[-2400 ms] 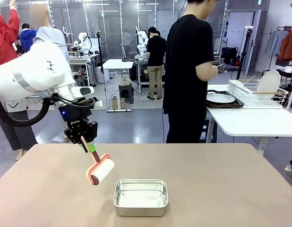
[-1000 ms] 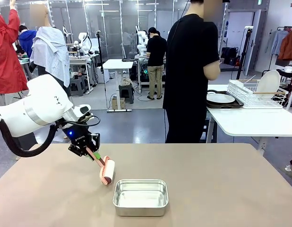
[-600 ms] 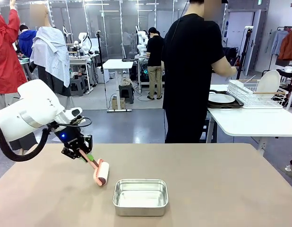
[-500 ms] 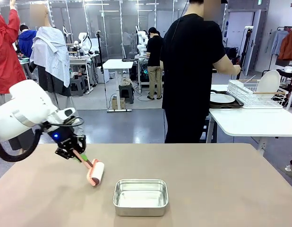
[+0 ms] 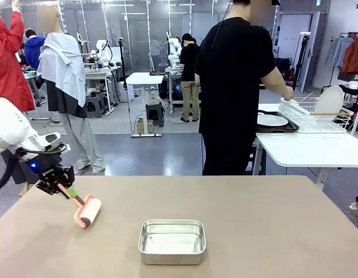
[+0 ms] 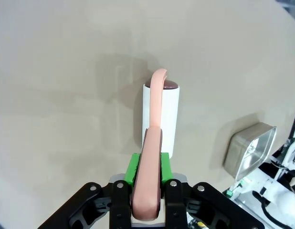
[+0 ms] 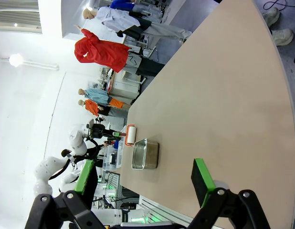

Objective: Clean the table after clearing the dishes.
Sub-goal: When the right (or left) Handle tray is removed, use the right hand (or left hand) to clean the right (or left) side of the table with the Lint Roller.

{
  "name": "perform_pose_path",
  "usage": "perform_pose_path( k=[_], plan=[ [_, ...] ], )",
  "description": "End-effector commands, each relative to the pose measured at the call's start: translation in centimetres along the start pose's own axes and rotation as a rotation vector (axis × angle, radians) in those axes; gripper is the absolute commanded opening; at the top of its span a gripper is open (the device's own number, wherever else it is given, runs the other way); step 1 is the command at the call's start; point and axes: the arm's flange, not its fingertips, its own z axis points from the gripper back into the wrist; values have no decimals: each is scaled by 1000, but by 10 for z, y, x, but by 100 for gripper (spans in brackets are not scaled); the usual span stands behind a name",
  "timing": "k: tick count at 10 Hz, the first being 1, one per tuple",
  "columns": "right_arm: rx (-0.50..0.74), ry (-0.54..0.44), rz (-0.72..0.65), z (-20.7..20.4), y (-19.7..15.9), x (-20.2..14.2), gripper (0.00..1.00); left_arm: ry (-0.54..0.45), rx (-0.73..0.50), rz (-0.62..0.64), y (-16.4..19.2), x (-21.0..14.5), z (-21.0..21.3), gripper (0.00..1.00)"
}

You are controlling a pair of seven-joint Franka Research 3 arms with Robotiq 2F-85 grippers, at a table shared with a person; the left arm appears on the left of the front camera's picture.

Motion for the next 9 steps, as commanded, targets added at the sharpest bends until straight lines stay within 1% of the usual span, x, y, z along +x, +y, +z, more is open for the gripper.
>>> perform_pose_path(
  k=[1, 2, 5, 6, 9],
  plan=[
    [12, -7, 12, -3, 2, -3, 100, 31, 238, 34, 39, 4, 1, 21],
    [12, -7, 12, -3, 2, -3, 100, 17, 303, 42, 48, 1, 15, 21],
    [12, -7, 12, -3, 2, -3, 100, -20, 394, 110, 70, -16, 47, 21],
    [12, -7, 12, -3, 2, -3, 100, -45, 420, 121, 71, -22, 58, 21],
    [12, -7, 12, -3, 2, -3, 100, -92, 464, 86, 45, -37, 96, 21]
  ],
)
